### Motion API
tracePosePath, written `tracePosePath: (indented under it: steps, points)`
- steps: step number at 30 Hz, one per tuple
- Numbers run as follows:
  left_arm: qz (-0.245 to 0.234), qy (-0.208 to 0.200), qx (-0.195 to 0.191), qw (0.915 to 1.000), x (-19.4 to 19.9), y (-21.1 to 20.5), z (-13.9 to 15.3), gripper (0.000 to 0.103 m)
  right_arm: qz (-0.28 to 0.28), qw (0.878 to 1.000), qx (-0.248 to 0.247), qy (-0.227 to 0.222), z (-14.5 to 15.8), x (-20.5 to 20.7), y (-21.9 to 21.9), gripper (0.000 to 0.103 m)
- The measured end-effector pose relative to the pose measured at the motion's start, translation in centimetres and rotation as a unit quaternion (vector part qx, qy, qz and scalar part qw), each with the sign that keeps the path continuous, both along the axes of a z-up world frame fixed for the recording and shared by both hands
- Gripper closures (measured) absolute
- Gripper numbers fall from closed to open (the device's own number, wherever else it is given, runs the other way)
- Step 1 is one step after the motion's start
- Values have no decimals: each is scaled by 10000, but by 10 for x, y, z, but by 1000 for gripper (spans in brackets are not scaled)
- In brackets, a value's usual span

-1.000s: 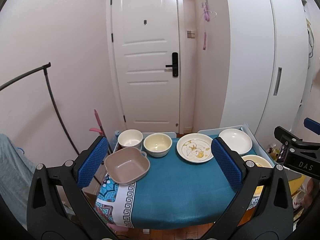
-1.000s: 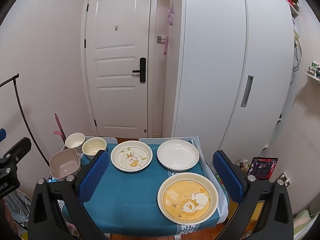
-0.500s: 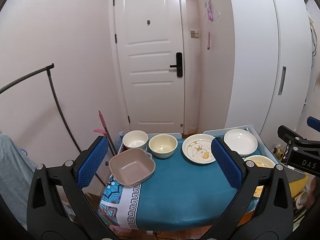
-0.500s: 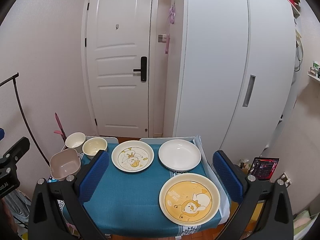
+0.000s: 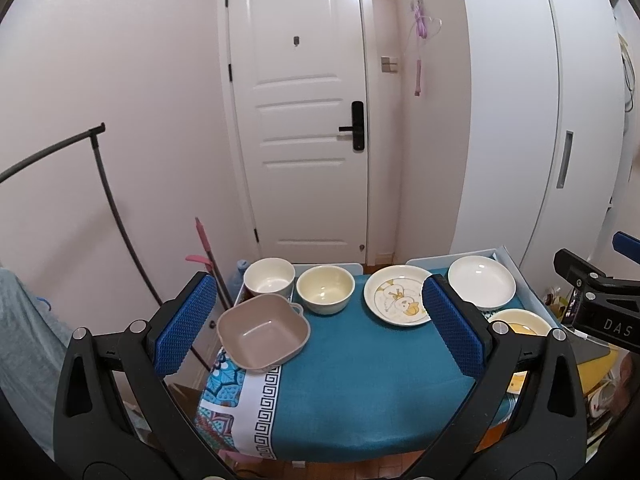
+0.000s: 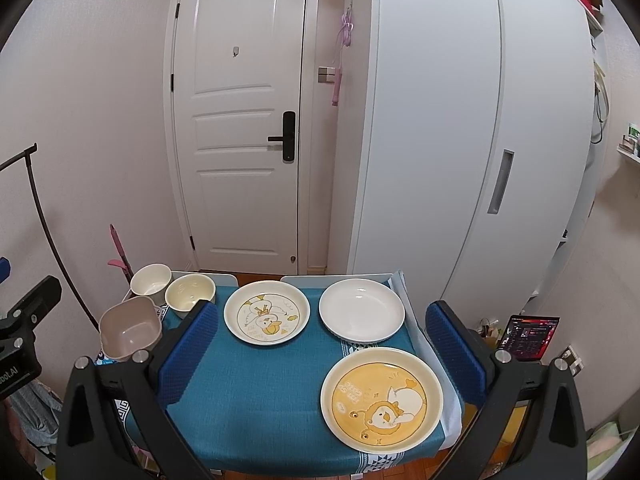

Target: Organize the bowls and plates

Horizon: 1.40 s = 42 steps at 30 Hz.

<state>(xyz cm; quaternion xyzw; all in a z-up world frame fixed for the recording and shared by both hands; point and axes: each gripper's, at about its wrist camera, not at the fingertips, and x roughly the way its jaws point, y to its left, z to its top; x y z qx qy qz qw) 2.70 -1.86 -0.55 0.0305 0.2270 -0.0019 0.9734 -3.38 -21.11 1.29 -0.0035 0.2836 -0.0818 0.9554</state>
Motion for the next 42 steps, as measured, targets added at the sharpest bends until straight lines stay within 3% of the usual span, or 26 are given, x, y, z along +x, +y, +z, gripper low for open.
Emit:
tracePosePath:
  steps: [18,27,32,38,42]
  points:
    - [-121,78,32,9999,8,-3,-1,0,-26,10000,3,22,-2,5,2,0]
    - [-852,449,-71,9953,30,-32,-15,0,-232,9992,88,309,-18,-4,-36,0]
    - [-1441,1240,-362,9811,55,-75,-55,0,-182,9959,417,787,-54,-7,-92,0]
    - [-1845,2326,-529,9534,80,-141,-136,0,81,9859,883,1419,-118,5,-166,1]
    - [-1828,2853,-650,9386,92,-176,-190,1,381,9719,1293,1932,-167,22,-210,14]
